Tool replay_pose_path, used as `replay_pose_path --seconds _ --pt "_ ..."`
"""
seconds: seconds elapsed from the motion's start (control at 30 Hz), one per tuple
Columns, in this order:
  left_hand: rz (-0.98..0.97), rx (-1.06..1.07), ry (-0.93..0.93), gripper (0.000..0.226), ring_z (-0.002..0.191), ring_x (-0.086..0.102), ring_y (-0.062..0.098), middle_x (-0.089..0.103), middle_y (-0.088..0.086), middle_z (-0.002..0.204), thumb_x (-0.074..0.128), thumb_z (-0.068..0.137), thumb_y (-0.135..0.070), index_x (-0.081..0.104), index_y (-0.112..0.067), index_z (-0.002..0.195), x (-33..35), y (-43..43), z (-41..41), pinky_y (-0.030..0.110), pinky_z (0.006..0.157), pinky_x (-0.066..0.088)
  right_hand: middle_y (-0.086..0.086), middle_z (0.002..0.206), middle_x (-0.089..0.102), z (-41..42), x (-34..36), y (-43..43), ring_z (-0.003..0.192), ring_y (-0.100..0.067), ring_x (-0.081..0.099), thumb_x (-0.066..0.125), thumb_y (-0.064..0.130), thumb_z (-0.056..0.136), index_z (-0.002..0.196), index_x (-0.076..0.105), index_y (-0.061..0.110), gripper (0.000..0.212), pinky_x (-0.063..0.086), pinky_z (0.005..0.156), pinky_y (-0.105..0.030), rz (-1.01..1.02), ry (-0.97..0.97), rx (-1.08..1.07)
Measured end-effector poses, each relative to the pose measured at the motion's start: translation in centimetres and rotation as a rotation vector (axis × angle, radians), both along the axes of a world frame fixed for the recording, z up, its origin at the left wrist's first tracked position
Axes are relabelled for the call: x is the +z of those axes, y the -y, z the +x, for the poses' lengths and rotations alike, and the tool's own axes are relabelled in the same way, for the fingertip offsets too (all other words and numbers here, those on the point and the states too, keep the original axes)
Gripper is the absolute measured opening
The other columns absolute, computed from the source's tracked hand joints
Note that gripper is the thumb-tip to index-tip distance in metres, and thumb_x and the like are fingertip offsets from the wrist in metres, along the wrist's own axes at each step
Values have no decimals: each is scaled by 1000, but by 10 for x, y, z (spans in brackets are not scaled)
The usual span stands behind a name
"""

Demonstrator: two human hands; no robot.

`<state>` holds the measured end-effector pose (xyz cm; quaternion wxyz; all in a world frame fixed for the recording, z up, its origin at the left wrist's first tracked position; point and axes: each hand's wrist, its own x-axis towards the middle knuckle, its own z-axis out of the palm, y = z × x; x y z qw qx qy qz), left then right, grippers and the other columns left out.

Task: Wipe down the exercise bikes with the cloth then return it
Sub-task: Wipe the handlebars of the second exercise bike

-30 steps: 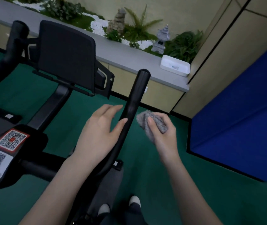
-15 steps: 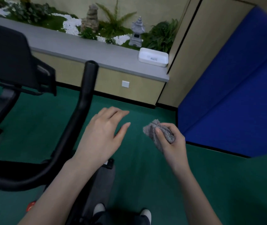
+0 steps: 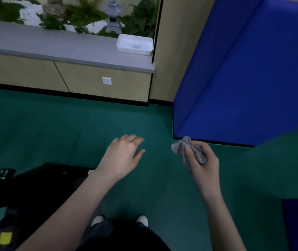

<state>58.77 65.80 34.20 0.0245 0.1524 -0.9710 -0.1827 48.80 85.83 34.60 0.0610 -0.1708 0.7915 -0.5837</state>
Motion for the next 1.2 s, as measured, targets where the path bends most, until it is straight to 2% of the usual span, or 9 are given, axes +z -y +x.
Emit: replay_pose_path --seconds 0.27,0.4,0.5,0.6,0.77,0.93,1.2 --pt "158 107 190 49 127 47 22 52 5 138 50 96 -39 43 -18 140 -31 5 -18 34 106 37 18 84 68 -36 -15 -9 80 2 62 66 19 89 91 64 26 8 49 74 -18 2 58 -39" --pt "146 182 240 55 130 45 24 50 7 140 50 95 -42 40 -17 142 -45 32 -28 34 108 35 19 87 69 -59 -20 20 82 1 63 66 20 89 94 66 22 5 48 74 -15 11 87 46" --pt "134 239 287 56 130 45 24 51 8 140 49 95 -45 40 -16 142 -58 59 -44 35 107 34 18 86 69 -82 -22 53 81 1 63 66 22 90 92 65 26 5 48 72 -13 24 85 126" --pt "171 292 292 57 129 46 25 51 9 140 49 94 -45 41 -15 141 -69 90 -65 36 107 34 20 86 68 -109 -21 93 79 4 62 65 22 90 90 64 31 10 46 69 -10 41 72 197" --pt "242 355 294 60 130 44 25 48 9 142 48 94 -49 39 -15 142 -77 142 -103 35 107 34 20 85 67 -157 -17 163 79 4 61 65 22 90 92 64 30 8 46 68 -11 77 56 294" --pt "229 404 314 62 128 46 25 51 10 139 46 93 -54 39 -16 142 -77 186 -131 34 105 32 23 87 66 -195 -14 213 80 2 61 64 26 90 94 64 30 5 47 68 -11 87 48 359" --pt "245 610 288 58 124 50 22 58 4 132 47 91 -57 53 -17 132 -83 238 -165 33 103 37 26 87 66 -272 -20 289 80 6 61 64 20 90 93 64 28 8 47 69 -11 88 54 474"
